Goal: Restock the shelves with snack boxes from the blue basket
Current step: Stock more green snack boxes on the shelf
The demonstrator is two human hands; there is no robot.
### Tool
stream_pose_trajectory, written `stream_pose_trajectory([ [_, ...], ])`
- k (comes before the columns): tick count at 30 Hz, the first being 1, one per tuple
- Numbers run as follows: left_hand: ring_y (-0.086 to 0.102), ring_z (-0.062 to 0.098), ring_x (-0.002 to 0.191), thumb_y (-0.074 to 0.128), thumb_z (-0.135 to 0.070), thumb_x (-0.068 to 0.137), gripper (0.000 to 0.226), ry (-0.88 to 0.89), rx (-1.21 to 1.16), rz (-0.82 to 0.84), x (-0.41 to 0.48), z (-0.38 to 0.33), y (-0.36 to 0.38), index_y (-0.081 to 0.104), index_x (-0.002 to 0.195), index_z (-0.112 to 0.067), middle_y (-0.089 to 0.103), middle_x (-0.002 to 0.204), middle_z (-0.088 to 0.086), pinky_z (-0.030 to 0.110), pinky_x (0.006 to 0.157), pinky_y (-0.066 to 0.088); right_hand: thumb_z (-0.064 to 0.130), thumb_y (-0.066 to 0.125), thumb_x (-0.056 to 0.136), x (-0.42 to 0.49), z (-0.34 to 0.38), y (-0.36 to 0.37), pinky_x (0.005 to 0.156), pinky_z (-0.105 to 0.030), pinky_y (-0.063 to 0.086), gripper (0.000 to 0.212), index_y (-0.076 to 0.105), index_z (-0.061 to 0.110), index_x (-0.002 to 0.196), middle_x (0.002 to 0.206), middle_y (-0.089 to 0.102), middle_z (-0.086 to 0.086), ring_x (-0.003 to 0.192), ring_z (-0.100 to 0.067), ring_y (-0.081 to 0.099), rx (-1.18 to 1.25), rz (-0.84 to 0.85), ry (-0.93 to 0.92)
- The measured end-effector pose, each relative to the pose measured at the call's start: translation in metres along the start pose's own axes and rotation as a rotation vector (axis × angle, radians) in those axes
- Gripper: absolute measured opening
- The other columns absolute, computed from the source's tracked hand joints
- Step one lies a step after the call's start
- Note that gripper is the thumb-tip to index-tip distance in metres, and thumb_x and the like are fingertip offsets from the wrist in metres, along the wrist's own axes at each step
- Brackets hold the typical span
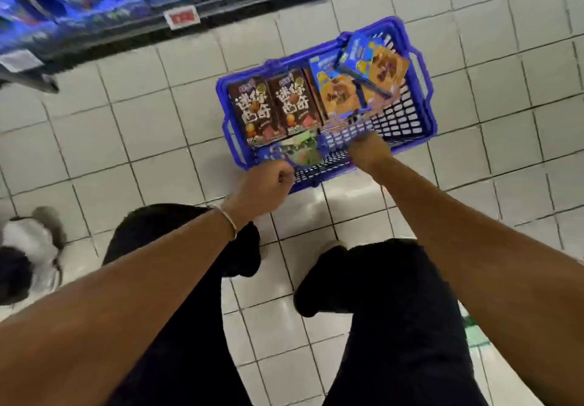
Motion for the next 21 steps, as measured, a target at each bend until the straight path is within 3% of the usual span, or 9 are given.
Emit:
stream_pose_trajectory([
  [2, 0.062, 0.035, 0.105, 0.058, -0.018, 0.103, 0.021, 0.098, 0.146, -0.023, 0.042, 0.017, 0.019, 0.071, 0.109, -0.002, 0.068, 0.114, 0.019, 0.045, 0.087, 0.05, 0.01, 0.046, 0.099, 0.047, -0.006, 0.017, 0.096, -0.038, 0.047, 0.035, 0.059, -0.006, 0.127, 0.13, 0.059, -0.028, 0.122, -0.041, 0.057, -0.127, -0.022, -0.056],
  [5, 0.054, 0.035, 0.127, 0.062, -0.032, 0.1, 0.038, 0.114, 0.401, -0.049, 0.093, 0.042, 0.038, 0.061, 0.136, -0.018, 0.055, 0.141, 0.011, 0.049, 0.1, 0.049, 0.014, 0.05, 0.1, 0.11, -0.013, 0.041, 0.089, -0.034, 0.044, 0.036, 0.059, -0.004, 0.129, 0.132, 0.059, -0.027, 0.123, -0.039, 0.057, -0.298, 0.014, -0.135],
  [8, 0.052, 0.039, 0.122, 0.066, -0.033, 0.094, 0.047, 0.227, 0.583, -0.132, 0.125, 0.056, 0.053, 0.055, 0.135, -0.015, 0.051, 0.134, 0.014, 0.052, 0.088, 0.053, 0.011, 0.049, 0.101, 0.16, -0.017, 0.061, 0.079, -0.028, 0.039, 0.034, 0.06, -0.006, 0.128, 0.13, 0.06, -0.028, 0.12, -0.038, 0.059, -0.362, 0.126, -0.177],
  [10, 0.053, 0.039, 0.118, 0.069, -0.038, 0.089, 0.054, 0.286, 0.773, -0.217, 0.134, 0.059, 0.063, 0.052, 0.134, -0.012, 0.049, 0.132, 0.015, 0.051, 0.08, 0.054, 0.008, 0.044, 0.103, 0.18, -0.02, 0.074, 0.061, -0.021, 0.048, 0.024, 0.063, -0.006, 0.106, 0.103, 0.062, -0.032, 0.088, -0.034, 0.069, -0.386, 0.187, -0.194],
  [12, 0.053, 0.039, 0.117, 0.073, -0.046, 0.086, 0.064, 0.29, 0.933, -0.273, 0.138, 0.058, 0.072, 0.051, 0.135, -0.011, 0.047, 0.133, 0.017, 0.046, 0.074, 0.049, 0.013, 0.041, 0.106, 0.193, -0.025, 0.081, 0.033, -0.013, 0.038, 0.028, 0.05, 0.009, 0.079, 0.071, 0.047, -0.014, 0.045, -0.018, 0.055, -0.314, 0.201, -0.182],
  [13, 0.051, 0.04, 0.12, 0.075, -0.048, 0.084, 0.068, 0.283, 0.967, -0.287, 0.14, 0.057, 0.076, 0.051, 0.135, -0.011, 0.045, 0.136, 0.017, 0.046, 0.073, 0.045, 0.017, 0.039, 0.106, 0.197, -0.028, 0.083, 0.028, -0.013, 0.033, 0.03, 0.044, 0.015, 0.076, 0.071, 0.043, -0.007, 0.043, -0.012, 0.05, -0.264, 0.218, -0.171],
  [16, 0.043, 0.039, 0.127, 0.081, -0.047, 0.081, 0.072, 0.258, 0.938, -0.326, 0.144, 0.054, 0.083, 0.05, 0.134, -0.01, 0.039, 0.141, 0.018, 0.05, 0.078, 0.049, 0.028, 0.038, 0.106, 0.208, -0.029, 0.086, 0.041, -0.015, 0.047, 0.027, 0.048, 0.019, 0.082, 0.081, 0.048, 0.0, 0.065, -0.012, 0.048, -0.074, 0.252, -0.11],
  [18, 0.04, 0.038, 0.129, 0.081, -0.045, 0.08, 0.073, 0.242, 0.923, -0.337, 0.143, 0.055, 0.087, 0.048, 0.137, -0.012, 0.037, 0.142, 0.017, 0.051, 0.08, 0.05, 0.036, 0.04, 0.104, 0.207, -0.028, 0.09, 0.066, -0.027, 0.056, 0.024, 0.052, 0.018, 0.094, 0.085, 0.052, -0.004, 0.068, -0.018, 0.054, 0.112, 0.321, -0.009],
  [21, 0.038, 0.035, 0.13, 0.083, -0.044, 0.081, 0.078, 0.249, 0.859, -0.351, 0.14, 0.063, 0.09, 0.044, 0.142, -0.016, 0.034, 0.146, 0.014, 0.05, 0.082, 0.049, 0.037, 0.039, 0.103, 0.2, -0.024, 0.1, 0.081, -0.044, 0.061, 0.031, 0.059, 0.02, 0.117, 0.094, 0.068, -0.009, 0.084, -0.022, 0.072, 0.248, 0.447, 0.04],
])
Point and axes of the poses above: each hand's wrist, its own x-axis towards the middle knuckle, its own y-axis out of the palm, z = x × y, the point moved 1 cm from there along x, towards the middle knuckle
